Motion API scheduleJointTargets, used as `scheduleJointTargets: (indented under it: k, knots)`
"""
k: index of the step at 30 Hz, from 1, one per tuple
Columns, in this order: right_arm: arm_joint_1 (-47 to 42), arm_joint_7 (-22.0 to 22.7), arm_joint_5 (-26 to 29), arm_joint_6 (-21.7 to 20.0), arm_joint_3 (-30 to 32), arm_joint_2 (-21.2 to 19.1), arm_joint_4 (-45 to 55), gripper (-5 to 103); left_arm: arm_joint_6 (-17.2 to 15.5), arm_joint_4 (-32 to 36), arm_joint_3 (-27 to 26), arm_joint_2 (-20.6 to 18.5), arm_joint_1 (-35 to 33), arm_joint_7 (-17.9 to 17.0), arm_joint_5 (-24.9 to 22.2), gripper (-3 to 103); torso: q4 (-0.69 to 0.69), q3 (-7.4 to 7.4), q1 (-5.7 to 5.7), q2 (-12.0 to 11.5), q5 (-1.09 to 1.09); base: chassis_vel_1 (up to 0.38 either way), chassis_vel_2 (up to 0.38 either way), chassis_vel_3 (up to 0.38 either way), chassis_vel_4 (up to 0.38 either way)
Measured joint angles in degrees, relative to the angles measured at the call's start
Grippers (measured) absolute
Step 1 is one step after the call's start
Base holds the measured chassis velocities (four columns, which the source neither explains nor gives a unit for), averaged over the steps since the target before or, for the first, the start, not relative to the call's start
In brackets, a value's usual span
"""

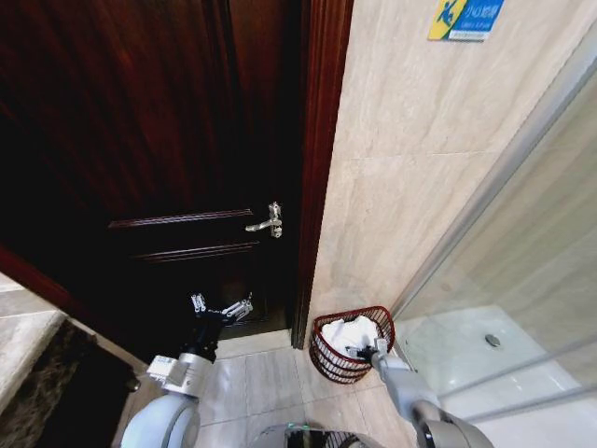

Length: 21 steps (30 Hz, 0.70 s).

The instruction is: Discard the used towel into the hamper.

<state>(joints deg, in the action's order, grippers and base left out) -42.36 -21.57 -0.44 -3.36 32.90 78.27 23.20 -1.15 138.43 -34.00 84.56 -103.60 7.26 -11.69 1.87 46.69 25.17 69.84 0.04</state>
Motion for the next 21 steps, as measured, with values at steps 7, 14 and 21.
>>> scheduleJointTargets:
  k: [7, 14, 21]
  knots:
    - [-8.7, 0.9, 9.1, -4.2, -5.4, -4.2, 19.8, 100, 0.0, 0.0, 0.0, 0.0, 0.0, 0.0, 0.0, 100, -0.01, -0.02, -0.01, 0.0, -0.02, 0.0, 0.0, 0.0, 0.0]
    - [-16.0, 2.8, 12.0, -5.8, -6.7, -7.0, 33.0, 100, 0.0, 0.0, 0.0, 0.0, 0.0, 0.0, 0.0, 100, -0.01, -0.03, -0.02, 0.0, -0.03, 0.0, 0.0, 0.0, 0.0]
    - [-28.0, 4.2, 12.2, 1.1, -2.1, -8.6, 51.8, 100, 0.0, 0.0, 0.0, 0.0, 0.0, 0.0, 0.0, 100, 0.0, -0.03, -0.02, 0.0, -0.03, 0.0, 0.0, 0.0, 0.0]
